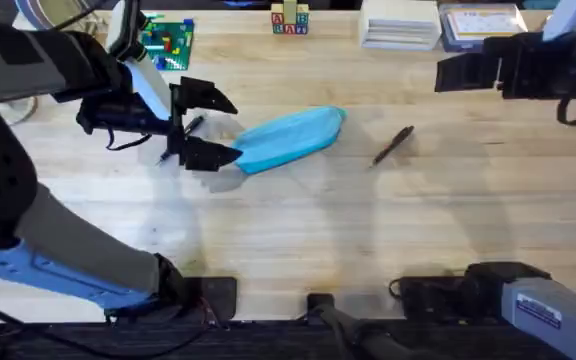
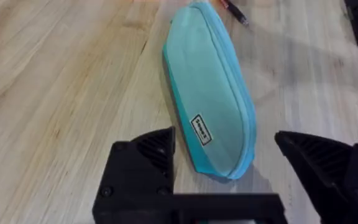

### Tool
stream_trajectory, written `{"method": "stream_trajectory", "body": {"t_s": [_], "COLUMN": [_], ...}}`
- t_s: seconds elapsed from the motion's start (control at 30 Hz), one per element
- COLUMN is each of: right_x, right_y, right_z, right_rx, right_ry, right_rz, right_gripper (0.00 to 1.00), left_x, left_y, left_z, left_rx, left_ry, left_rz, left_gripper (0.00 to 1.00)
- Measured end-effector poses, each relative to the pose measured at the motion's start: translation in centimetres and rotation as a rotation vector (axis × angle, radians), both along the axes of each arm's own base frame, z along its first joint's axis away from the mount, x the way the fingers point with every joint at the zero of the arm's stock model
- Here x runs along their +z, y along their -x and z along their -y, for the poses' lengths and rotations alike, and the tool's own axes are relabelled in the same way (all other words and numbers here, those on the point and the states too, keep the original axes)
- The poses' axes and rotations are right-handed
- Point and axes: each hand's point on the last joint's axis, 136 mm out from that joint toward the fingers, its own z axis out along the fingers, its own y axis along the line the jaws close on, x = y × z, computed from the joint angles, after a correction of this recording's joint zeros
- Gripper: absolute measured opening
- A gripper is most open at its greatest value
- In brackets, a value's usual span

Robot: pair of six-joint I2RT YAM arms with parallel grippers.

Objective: Unzip the bag, pick up the pens from the table one at a time and place them inside, then zip the bag closed.

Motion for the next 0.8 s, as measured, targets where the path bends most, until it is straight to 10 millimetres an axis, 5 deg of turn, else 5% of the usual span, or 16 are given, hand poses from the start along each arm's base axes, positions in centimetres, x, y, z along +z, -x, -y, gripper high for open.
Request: {"method": "stream_trajectory", "body": {"t_s": [0.8], "right_x": [0.0], "right_y": [0.0], "right_z": [0.0], "right_rx": [0.0], "right_ry": [0.0], "right_rz": [0.0], "right_gripper": [0.998], "left_x": [0.4], "left_y": [1.1], "left_z": [1.5], "left_rx": [-0.038], "left_ry": [0.031], "left_rz": [-0.062], "left_gripper": [0.993]}}
